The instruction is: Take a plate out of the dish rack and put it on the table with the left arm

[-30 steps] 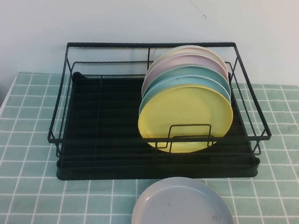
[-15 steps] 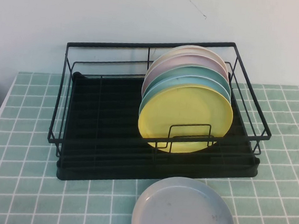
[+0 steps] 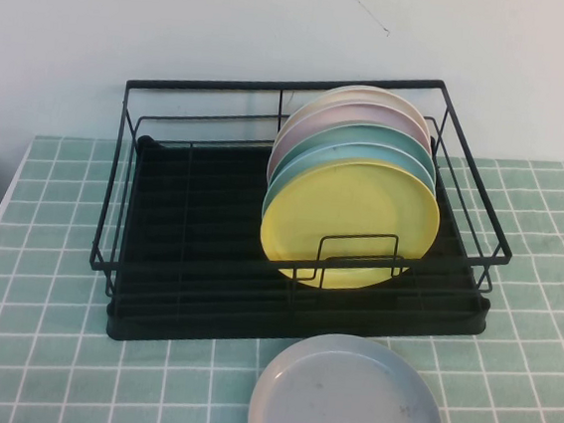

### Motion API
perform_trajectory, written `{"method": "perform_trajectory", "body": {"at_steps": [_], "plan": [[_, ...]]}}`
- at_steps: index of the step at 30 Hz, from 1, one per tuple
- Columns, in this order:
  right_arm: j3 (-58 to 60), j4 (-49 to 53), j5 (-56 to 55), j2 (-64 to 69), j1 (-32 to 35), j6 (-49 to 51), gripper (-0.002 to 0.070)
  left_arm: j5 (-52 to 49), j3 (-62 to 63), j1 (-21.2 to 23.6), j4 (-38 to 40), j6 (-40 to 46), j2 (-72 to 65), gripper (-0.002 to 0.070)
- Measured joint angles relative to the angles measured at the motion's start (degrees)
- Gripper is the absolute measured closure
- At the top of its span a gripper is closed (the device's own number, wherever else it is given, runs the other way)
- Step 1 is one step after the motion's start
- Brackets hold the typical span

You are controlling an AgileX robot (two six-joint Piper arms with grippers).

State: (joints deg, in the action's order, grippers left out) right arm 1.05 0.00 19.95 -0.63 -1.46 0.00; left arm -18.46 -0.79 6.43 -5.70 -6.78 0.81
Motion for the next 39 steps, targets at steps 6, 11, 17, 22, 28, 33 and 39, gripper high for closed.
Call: {"method": "perform_trajectory", "body": {"at_steps": [6,11,17,22,28,33,39], "plan": [[0.0,0.0,0.0,0.0,0.0,0.0,0.0678,0.0,0.0,0.0,0.0,0.0,0.0,0.0678],[0.0,0.0,0.0,0.0,0.0,0.0,0.0678,2.8,-0.4,0.0,0.0,0.0,0.0,0.0678],[0.0,0.0,0.0,0.0,0.0,0.0,0.0678,13.6,-0.4,0.0,0.6,-0.1,0.0,0.0678],[0.0,0.0,0.0,0.0,0.0,0.0,0.0678,28.6,-0.4,0.0,1.3,-0.1,0.0,0.0678],[0.0,0.0,0.0,0.0,0.0,0.0,0.0678,36.3,-0.4,0.0,1.5,-0.1,0.0,0.0678],[0.0,0.0,0.0,0.0,0.0,0.0,0.0678,36.9,-0.4,0.0,1.5,-0.1,0.0,0.0679],[0.0,0.0,0.0,0.0,0.0,0.0,0.0678,50.9,-0.4,0.0,4.5,-3.0,0.0,0.0678]]}}
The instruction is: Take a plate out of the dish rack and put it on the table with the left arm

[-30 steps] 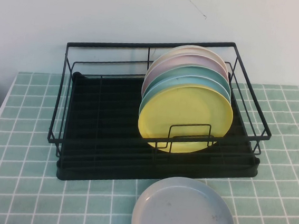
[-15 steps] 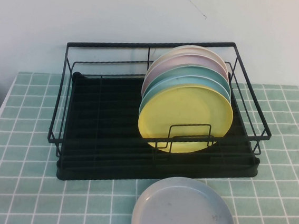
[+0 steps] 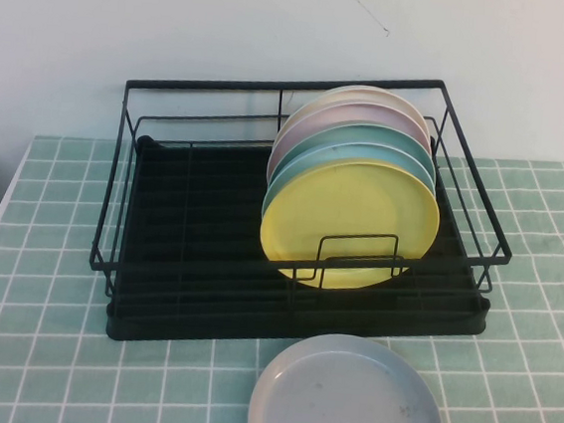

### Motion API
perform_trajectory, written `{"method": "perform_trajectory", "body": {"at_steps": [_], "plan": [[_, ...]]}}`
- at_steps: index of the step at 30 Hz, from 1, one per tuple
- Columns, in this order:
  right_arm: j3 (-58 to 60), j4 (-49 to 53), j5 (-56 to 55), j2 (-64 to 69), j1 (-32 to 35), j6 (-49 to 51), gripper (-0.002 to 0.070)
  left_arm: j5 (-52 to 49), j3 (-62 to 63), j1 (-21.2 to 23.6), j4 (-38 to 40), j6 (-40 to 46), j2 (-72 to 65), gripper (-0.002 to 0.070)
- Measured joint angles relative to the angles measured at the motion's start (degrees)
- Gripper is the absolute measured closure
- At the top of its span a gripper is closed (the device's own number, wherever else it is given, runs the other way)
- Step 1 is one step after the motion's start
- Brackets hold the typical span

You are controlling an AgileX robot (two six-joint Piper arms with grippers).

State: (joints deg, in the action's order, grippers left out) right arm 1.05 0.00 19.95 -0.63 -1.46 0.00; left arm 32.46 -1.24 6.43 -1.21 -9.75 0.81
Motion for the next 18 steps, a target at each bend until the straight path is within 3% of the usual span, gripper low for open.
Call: {"method": "perform_trajectory", "body": {"at_steps": [4,7,11,18], "plan": [[0.0,0.0,0.0,0.0,0.0,0.0,0.0678,10.0,0.0,0.0,0.7,-5.2,0.0,0.0678],[0.0,0.0,0.0,0.0,0.0,0.0,0.0678,9.6,2.9,0.0,0.5,-8.4,0.0,0.0678],[0.0,0.0,0.0,0.0,0.0,0.0,0.0678,5.0,12.3,0.0,-0.1,-9.5,0.0,0.0678],[0.0,0.0,0.0,0.0,0.0,0.0,0.0678,-12.2,28.3,0.0,-4.9,-9.8,-1.8,0.0678]]}}
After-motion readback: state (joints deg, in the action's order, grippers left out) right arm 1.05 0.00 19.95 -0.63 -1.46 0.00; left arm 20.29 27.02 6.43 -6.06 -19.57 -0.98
